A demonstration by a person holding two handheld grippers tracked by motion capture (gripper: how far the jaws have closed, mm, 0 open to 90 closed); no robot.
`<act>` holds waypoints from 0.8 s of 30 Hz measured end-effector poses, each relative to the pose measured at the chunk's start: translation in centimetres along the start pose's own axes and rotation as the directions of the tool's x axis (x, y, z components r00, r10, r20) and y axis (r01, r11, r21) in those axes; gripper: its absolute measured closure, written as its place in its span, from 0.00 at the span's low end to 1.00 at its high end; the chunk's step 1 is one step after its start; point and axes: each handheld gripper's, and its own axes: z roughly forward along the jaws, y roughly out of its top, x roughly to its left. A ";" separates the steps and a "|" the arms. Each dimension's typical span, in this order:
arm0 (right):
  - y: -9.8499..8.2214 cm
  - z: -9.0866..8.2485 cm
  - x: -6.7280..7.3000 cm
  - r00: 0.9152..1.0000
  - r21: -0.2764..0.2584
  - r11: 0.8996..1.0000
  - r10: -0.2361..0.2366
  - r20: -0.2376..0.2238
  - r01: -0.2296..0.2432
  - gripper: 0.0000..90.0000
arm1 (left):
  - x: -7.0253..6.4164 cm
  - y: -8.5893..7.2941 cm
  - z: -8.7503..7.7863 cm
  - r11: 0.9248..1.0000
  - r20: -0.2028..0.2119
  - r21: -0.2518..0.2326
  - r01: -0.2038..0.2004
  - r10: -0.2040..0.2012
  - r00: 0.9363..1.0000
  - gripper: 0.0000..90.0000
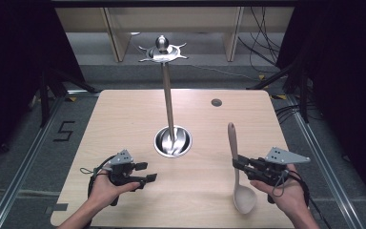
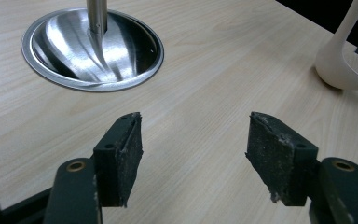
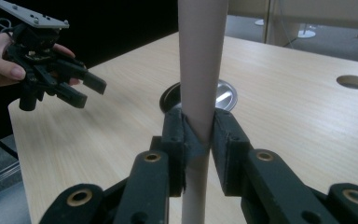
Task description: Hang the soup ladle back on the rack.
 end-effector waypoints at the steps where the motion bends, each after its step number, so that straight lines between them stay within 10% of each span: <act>1: 0.0 0.0 0.1 1.000 -0.010 1.000 0.017 -0.011 -0.018 0.85 | 0.0 0.0 0.0 1.000 -0.001 0.003 -0.004 0.004 1.000 0.38; 11: 1.3 0.0 0.0 0.999 -0.076 0.996 -0.040 0.033 0.042 0.85 | 0.1 0.2 -0.1 1.000 -0.007 -0.007 -0.011 0.011 1.000 0.39; 24: 2.1 0.8 0.5 1.000 -0.088 0.996 -0.005 0.015 0.007 0.85 | -0.2 0.6 -0.1 0.999 -0.018 -0.026 -0.025 0.025 1.000 0.40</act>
